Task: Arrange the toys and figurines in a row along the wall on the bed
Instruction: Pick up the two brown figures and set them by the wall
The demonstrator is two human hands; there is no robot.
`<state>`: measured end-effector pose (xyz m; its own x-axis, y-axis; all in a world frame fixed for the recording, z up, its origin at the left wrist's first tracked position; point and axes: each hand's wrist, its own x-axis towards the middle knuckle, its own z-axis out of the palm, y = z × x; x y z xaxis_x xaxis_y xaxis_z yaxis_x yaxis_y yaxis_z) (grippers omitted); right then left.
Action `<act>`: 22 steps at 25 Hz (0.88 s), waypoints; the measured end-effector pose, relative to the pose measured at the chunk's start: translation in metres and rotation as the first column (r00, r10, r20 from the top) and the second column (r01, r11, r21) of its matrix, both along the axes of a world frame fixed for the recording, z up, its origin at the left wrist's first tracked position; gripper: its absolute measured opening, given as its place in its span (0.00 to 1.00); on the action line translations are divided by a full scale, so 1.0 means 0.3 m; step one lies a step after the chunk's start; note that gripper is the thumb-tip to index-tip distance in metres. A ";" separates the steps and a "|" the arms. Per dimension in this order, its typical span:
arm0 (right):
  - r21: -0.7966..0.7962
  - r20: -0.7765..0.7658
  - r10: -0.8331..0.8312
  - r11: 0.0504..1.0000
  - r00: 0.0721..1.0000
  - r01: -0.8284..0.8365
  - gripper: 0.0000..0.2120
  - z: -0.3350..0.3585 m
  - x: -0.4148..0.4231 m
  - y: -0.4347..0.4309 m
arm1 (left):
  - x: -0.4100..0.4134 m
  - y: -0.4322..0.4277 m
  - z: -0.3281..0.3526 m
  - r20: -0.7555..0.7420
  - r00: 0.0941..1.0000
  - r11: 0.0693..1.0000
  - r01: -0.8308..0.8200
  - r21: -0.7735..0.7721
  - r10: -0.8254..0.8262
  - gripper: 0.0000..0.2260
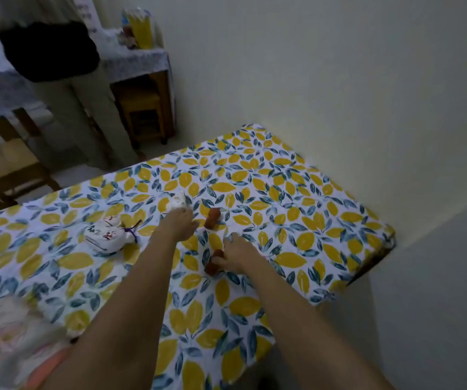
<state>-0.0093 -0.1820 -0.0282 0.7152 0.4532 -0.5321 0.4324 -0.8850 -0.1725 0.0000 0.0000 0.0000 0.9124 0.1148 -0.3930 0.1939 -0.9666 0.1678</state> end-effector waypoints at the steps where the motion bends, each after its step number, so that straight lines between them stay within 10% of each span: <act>1: -0.006 -0.018 -0.010 1.000 1.000 0.010 0.36 -0.028 -0.007 0.007 | 0.010 -0.019 -0.025 -0.033 0.999 1.000 0.005 -0.001 -0.005 0.26; 12: 0.300 -0.204 -0.312 0.882 0.928 0.363 0.13 -0.135 0.011 0.067 | 0.152 -0.144 -0.190 0.164 0.966 0.956 -0.154 -0.249 0.199 0.12; 22: 0.372 0.066 -0.252 0.904 0.965 0.211 0.22 0.053 0.324 -0.038 | 0.188 -0.158 -0.179 0.183 0.831 0.752 -0.352 -0.557 0.525 0.11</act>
<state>0.0880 -0.1934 -0.0122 0.8677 0.4131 -0.2765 0.2576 -0.8494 -0.4607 0.0563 -0.0474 -0.0538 0.8872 0.4082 -0.2151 0.4291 -0.5584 0.7100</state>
